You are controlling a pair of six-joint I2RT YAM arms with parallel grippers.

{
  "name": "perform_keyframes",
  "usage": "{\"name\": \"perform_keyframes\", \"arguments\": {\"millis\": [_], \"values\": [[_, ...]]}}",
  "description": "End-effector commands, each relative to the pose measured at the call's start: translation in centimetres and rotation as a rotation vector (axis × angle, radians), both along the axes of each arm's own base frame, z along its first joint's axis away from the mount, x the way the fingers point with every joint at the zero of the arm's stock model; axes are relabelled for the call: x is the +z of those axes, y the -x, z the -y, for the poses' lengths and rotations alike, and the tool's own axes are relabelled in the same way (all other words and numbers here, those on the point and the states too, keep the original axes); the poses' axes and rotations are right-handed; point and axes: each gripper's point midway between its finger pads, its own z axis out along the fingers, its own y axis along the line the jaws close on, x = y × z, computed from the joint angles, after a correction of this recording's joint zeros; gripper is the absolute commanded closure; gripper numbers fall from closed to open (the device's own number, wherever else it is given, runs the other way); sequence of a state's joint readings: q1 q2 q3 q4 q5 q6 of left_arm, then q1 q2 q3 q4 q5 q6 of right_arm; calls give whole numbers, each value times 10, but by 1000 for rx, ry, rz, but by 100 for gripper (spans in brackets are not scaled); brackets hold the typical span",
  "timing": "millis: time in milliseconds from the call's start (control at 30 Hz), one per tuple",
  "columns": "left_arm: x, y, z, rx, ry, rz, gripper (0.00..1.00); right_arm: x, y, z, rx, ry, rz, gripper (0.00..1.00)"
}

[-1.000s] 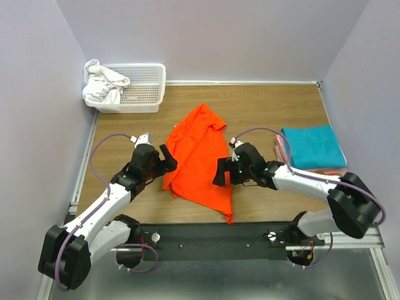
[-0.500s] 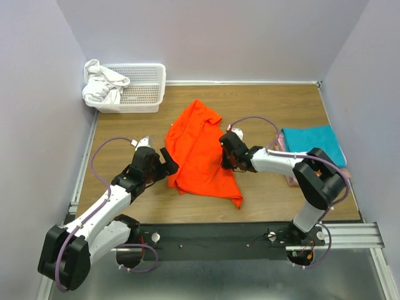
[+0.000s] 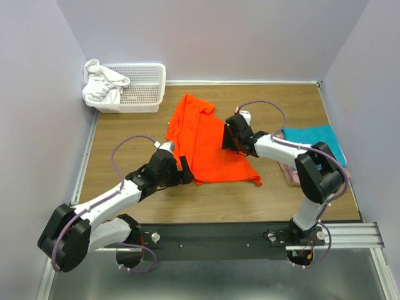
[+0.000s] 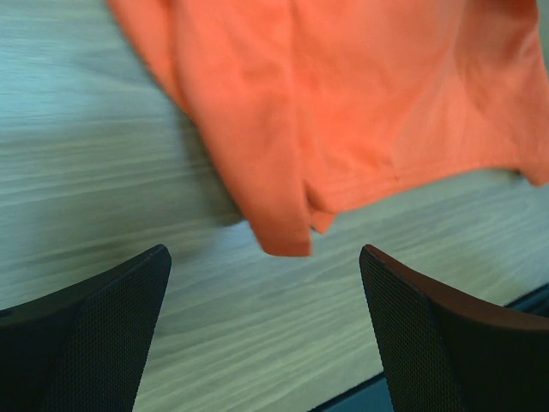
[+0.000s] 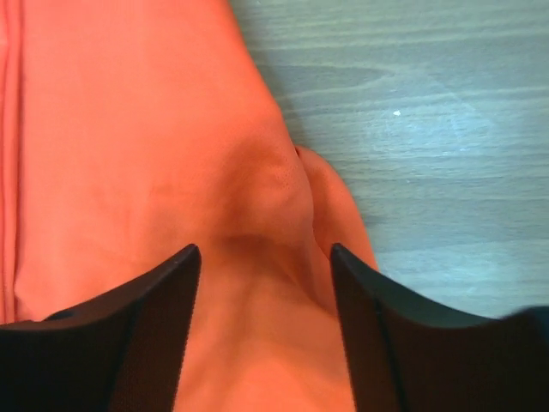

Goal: Fold and stack the t-shirts
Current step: Flatten the tshirt out

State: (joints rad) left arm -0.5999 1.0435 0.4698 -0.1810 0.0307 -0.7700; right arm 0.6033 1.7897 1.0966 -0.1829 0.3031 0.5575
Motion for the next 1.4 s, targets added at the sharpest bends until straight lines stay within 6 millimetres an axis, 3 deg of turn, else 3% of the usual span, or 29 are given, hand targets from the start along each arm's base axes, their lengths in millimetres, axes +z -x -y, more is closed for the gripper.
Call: {"name": "perform_keyframes", "arguments": {"millis": [0,67,133,167,233,300,567,633,667,700,733,900,1200,1367], "values": [[13,-11,17,-37,-43,64,2,25,10,11,-14,11,48,23],[8,-12,18,-36,-87,50,2,41,14,20,-45,-7,83,0],[-2,-11,13,-26,-139,23,4,39,24,34,-86,-1,84,0],[-3,-12,12,-21,-151,21,12,52,27,39,-103,-22,114,0],[-11,-12,8,-13,-192,2,26,49,39,52,-133,-20,114,0],[-15,-14,7,-9,-219,-6,37,62,47,64,-150,-41,147,0],[-18,-10,17,-65,-249,-15,60,57,68,93,-209,-40,148,0],[-19,-10,13,-53,-267,-12,74,55,72,97,-222,-39,142,0],[-19,-11,11,-47,-277,-12,89,53,74,99,-227,-37,137,0],[-18,-12,8,-30,-284,-12,97,52,75,101,-231,-38,134,0],[-17,-13,4,-11,-303,-12,100,49,80,102,-228,-39,118,0],[-3,-18,4,40,-266,16,100,41,102,106,-224,-63,62,0],[50,-33,11,128,-110,144,100,18,166,104,-190,-179,-109,0],[77,-39,-17,311,-96,186,100,14,182,113,-273,-219,-134,0]]}}
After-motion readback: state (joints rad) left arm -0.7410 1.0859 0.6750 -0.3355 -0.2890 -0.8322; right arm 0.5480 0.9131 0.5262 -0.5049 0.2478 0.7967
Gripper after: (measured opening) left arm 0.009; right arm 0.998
